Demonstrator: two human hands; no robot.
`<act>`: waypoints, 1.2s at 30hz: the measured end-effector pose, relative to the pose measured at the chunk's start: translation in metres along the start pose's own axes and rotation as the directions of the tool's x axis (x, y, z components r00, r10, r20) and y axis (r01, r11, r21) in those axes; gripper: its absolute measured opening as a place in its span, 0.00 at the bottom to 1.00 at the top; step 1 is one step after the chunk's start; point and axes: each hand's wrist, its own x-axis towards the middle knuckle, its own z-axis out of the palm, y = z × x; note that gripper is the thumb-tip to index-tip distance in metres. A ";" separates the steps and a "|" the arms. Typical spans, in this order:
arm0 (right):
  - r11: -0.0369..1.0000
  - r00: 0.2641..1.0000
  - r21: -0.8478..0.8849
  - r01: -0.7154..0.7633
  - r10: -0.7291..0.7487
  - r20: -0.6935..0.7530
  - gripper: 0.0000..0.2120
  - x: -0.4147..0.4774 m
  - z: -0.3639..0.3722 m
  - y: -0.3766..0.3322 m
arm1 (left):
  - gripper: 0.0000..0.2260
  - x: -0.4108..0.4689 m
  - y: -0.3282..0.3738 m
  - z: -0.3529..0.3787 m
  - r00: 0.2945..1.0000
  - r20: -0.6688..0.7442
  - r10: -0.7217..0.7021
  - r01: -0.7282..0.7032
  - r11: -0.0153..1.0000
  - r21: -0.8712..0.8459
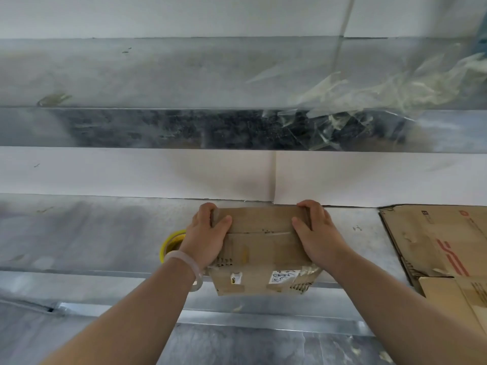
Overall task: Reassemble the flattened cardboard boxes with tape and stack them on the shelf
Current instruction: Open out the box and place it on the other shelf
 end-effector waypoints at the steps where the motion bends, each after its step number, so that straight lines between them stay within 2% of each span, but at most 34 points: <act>1: 1.000 1.000 0.019 0.002 -0.003 0.016 0.16 0.000 -0.001 0.000 | 0.13 -0.001 0.001 0.000 1.000 -0.005 0.016 -0.016 1.000 0.014; 4: 0.995 0.991 0.062 0.075 -0.082 0.106 0.25 -0.006 -0.010 0.006 | 0.16 -0.009 0.001 0.001 0.963 -0.141 0.228 -0.198 0.959 0.202; 6: 0.975 0.975 -0.049 0.216 -0.212 0.069 0.27 -0.013 -0.015 0.010 | 0.17 -0.013 0.002 0.002 0.905 -0.215 0.366 -0.294 0.906 0.305; 8: 0.930 0.947 -0.194 0.313 -0.320 -0.003 0.26 -0.020 -0.016 0.012 | 0.18 -0.013 0.002 0.003 0.893 -0.215 0.395 -0.313 0.889 0.335; 9: 0.911 0.941 -0.244 0.333 -0.338 0.023 0.30 -0.022 -0.017 0.013 | 0.19 -0.012 0.002 0.002 0.893 -0.198 0.404 -0.318 0.878 0.357; 11: 0.874 0.926 -0.312 0.373 -0.329 0.183 0.44 -0.023 -0.020 0.016 | 0.25 -0.013 -0.001 -0.002 0.886 -0.106 0.451 -0.367 0.823 0.433; 14: 0.793 0.886 -0.424 0.437 -0.300 0.353 0.57 -0.021 -0.031 0.020 | 0.43 -0.017 -0.008 -0.009 0.874 0.133 0.468 -0.471 0.744 0.475; 16: 0.764 0.882 -0.466 0.446 -0.286 0.374 0.60 -0.020 -0.032 0.020 | 0.52 -0.017 -0.012 -0.013 0.847 0.261 0.463 -0.529 0.684 0.502; 19: 0.747 0.887 -0.492 0.447 -0.302 0.349 0.59 -0.019 -0.025 0.017 | 0.56 -0.009 -0.015 -0.017 0.829 0.331 0.451 -0.559 0.637 0.532; 23: 0.679 0.889 -0.580 0.450 -0.282 0.361 0.59 -0.018 -0.026 0.013 | 0.54 -0.010 -0.011 -0.012 0.815 0.286 0.504 -0.572 0.623 0.533; 26: 0.610 0.890 -0.649 0.455 -0.282 0.359 0.63 -0.018 -0.025 0.009 | 0.52 -0.012 -0.006 -0.014 0.833 0.293 0.469 -0.539 0.567 0.623; 27: 0.575 0.884 -0.671 0.468 -0.305 0.354 0.63 -0.018 -0.023 0.008 | 0.51 -0.014 -0.005 -0.015 0.816 0.306 0.490 -0.554 0.512 0.657; 28: 0.527 0.867 -0.690 0.495 -0.352 0.353 0.60 -0.018 -0.022 0.007 | 0.47 -0.015 -0.003 -0.014 0.770 0.335 0.544 -0.597 0.427 0.679; 30: 0.469 0.826 -0.690 0.550 -0.426 0.369 0.49 -0.021 -0.019 0.008 | 0.37 -0.018 -0.002 -0.009 0.627 0.431 0.649 -0.707 0.241 0.665; 31: 0.464 0.810 -0.675 0.574 -0.442 0.385 0.44 -0.021 -0.017 0.009 | 0.33 -0.019 -0.003 -0.005 0.579 0.473 0.664 -0.741 0.185 0.646; 32: 0.465 0.801 -0.661 0.588 -0.449 0.396 0.42 -0.021 -0.015 0.012 | 0.31 -0.019 -0.004 -0.003 0.562 0.499 0.660 -0.754 0.161 0.637; 36: 0.456 0.811 -0.678 0.577 -0.420 0.407 0.41 -0.017 -0.014 0.010 | 0.31 -0.012 -0.004 -0.003 0.596 0.549 0.586 -0.744 0.145 0.652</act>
